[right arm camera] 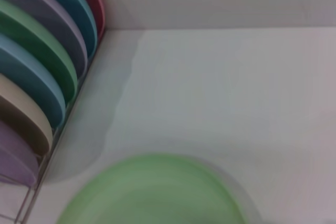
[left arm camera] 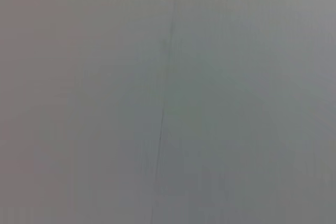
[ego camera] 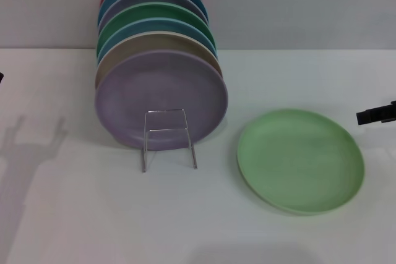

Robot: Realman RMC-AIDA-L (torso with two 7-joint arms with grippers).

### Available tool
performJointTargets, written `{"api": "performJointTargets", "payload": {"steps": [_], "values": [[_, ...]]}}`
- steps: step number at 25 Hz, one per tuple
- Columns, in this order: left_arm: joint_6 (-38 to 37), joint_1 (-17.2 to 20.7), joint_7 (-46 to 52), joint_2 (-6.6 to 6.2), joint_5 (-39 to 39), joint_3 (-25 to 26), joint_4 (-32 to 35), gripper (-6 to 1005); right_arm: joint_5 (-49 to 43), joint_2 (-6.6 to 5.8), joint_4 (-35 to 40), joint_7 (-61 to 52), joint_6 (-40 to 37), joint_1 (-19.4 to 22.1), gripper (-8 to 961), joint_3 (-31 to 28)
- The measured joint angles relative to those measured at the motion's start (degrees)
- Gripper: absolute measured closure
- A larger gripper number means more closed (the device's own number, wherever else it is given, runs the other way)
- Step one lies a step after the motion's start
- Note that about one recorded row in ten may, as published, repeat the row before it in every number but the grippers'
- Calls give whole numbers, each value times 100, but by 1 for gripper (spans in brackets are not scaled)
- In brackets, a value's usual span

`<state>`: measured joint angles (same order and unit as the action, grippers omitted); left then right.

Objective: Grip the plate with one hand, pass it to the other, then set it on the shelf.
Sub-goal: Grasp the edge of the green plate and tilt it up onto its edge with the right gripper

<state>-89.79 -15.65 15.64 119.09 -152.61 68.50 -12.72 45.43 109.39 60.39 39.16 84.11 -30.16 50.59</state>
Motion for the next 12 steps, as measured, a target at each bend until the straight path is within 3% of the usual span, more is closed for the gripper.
{"api": "performJointTargets", "payload": {"steps": [12], "values": [[-4, 41, 9, 0, 3, -159, -99, 153, -289, 21, -413, -14, 82, -227, 276, 29]]}}
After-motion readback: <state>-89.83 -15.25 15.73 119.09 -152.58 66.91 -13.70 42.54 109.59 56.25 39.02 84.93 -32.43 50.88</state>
